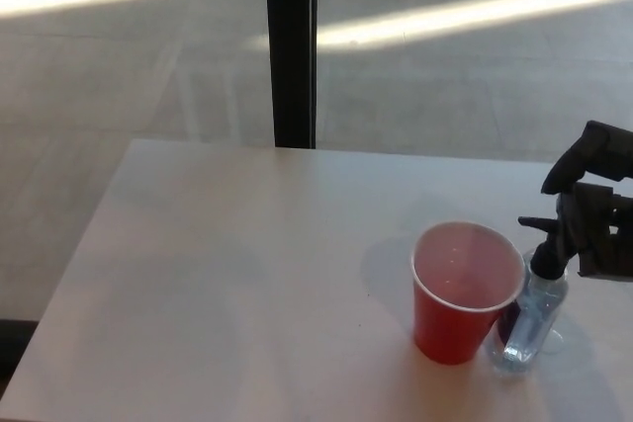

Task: The robot uses its right hand fist to press the hand soap kept in the middle of the table to get liquid hand soap out

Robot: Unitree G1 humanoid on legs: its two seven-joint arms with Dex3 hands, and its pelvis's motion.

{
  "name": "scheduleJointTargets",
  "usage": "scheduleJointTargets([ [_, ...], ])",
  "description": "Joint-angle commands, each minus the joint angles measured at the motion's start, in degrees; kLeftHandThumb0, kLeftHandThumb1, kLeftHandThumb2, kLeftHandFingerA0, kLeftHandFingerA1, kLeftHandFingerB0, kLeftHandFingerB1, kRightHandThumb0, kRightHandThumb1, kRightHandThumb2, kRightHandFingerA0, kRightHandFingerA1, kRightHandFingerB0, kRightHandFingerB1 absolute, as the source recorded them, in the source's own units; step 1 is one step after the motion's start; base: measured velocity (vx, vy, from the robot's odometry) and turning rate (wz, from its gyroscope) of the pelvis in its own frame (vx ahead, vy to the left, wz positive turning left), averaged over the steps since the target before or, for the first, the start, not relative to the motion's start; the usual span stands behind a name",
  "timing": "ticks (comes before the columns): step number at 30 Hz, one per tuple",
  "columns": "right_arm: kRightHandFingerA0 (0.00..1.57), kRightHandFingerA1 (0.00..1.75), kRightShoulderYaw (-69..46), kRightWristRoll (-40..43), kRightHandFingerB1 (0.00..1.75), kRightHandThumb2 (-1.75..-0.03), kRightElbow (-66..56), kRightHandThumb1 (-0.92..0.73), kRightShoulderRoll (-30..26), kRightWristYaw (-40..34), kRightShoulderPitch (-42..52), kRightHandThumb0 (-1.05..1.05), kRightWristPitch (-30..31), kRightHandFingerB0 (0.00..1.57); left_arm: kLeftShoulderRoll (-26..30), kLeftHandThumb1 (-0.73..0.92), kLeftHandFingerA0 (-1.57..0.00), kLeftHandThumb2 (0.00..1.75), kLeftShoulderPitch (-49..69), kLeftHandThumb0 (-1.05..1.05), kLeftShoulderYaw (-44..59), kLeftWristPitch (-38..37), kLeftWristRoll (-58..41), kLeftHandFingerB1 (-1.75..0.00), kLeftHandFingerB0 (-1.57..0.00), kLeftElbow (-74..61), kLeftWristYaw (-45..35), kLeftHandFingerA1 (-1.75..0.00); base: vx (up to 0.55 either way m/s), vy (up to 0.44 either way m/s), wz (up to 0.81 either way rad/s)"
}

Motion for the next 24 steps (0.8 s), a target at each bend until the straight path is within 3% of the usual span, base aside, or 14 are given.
scheduleJointTargets([
  [1, 0.96, 1.75, -1.88, 4.23, 1.53, -1.21, 0.08, -0.60, -0.45, -3.74, -4.16, -0.19, 22.69, 0.74, 2.63, 0.63, -0.71, 0.59, 0.19, -0.52, 0.66, -0.18, -0.97, -0.58, -0.65, -0.39, 0.62, -0.66, 0.00, 0.000, 0.00],
  [5, 0.95, 1.75, -4.81, 8.08, 1.36, -1.16, 0.08, -0.60, -2.35, -3.36, -11.03, -0.20, 26.92, 0.74, 2.65, 0.64, -0.71, 0.59, 0.14, -0.52, 0.61, -0.30, -0.90, -0.55, -0.61, -0.25, 0.49, -0.66, 0.00, 0.000, 0.00],
  [11, 0.93, 1.75, -10.69, 13.88, 1.32, -1.17, -2.56, -0.58, -5.20, -4.45, -18.93, -0.18, 30.93, 0.76, 2.85, 0.64, -0.74, 0.59, 0.30, -0.52, 0.46, 0.13, -0.67, -0.53, -0.63, -0.10, 0.99, -0.64, 0.00, 0.000, 0.00],
  [12, 0.91, 1.75, -14.92, 19.17, 1.22, -1.12, -4.35, -0.59, -5.79, -6.78, -20.49, -0.19, 31.99, 0.75, 2.98, 0.65, -0.75, 0.60, 0.36, -0.52, 0.23, 0.03, -0.43, -0.53, -0.60, -0.03, 0.73, -0.67, 0.00, 0.000, 0.00],
  [15, 0.91, 1.75, -19.42, 22.69, 1.35, -1.12, -5.29, -0.62, -8.55, -7.48, -22.73, -0.22, 33.43, 0.70, 2.90, 0.65, -0.74, 0.60, 0.63, -0.53, 0.41, -0.31, -0.67, -0.55, -0.59, -0.19, 0.15, -0.69, 0.00, 0.000, 0.00],
  [17, 0.92, 1.75, -22.27, 24.68, 1.36, -1.10, -5.87, -0.66, -9.68, -9.35, -23.43, -0.22, 35.13, 0.71, 2.77, 0.63, -0.75, 0.59, 0.47, -0.52, 1.04, 0.05, -1.33, -0.55, -0.58, -0.19, 0.28, -0.72, 0.00, 0.000, 0.00],
  [18, 0.90, 1.75, -25.99, 27.42, 1.42, -1.09, -5.61, -0.70, -12.25, -9.72, -23.33, -0.22, 36.24, 0.63, 2.79, 0.64, -0.74, 0.59, 0.44, -0.52, 0.81, 0.04, -1.09, -0.54, -0.59, -0.19, 0.43, -0.69, 0.00, 0.000, 0.00],
  [21, 0.92, 1.75, -32.95, 31.46, 1.34, -1.08, -3.17, -0.70, -16.42, -7.96, -21.89, -0.23, 37.41, 0.67, 2.76, 0.64, -0.73, 0.59, 0.42, -0.51, 0.99, 0.31, -1.23, -0.52, -0.59, 0.04, 0.49, -0.67, 0.00, 0.000, 0.00],
  [23, 0.95, 1.75, -38.08, 32.14, 1.31, -1.03, -2.27, -0.67, -19.01, -7.60, -19.25, -0.26, 38.06, 0.70, 2.72, 0.64, -0.71, 0.59, 0.27, -0.51, 1.05, 0.43, -1.35, -0.52, -0.59, 0.09, 0.03, -0.66, 0.00, 0.000, 0.00],
  [24, 0.95, 1.75, -40.37, 30.64, 1.27, -1.02, -4.30, -0.54, -19.71, -9.72, -17.25, -0.31, 38.42, 0.79, 2.71, 0.64, -0.71, 0.59, 0.35, -0.50, 0.92, 0.21, -1.19, -0.52, -0.59, 0.20, -0.15, -0.66, 0.00, 0.000, 0.00],
])
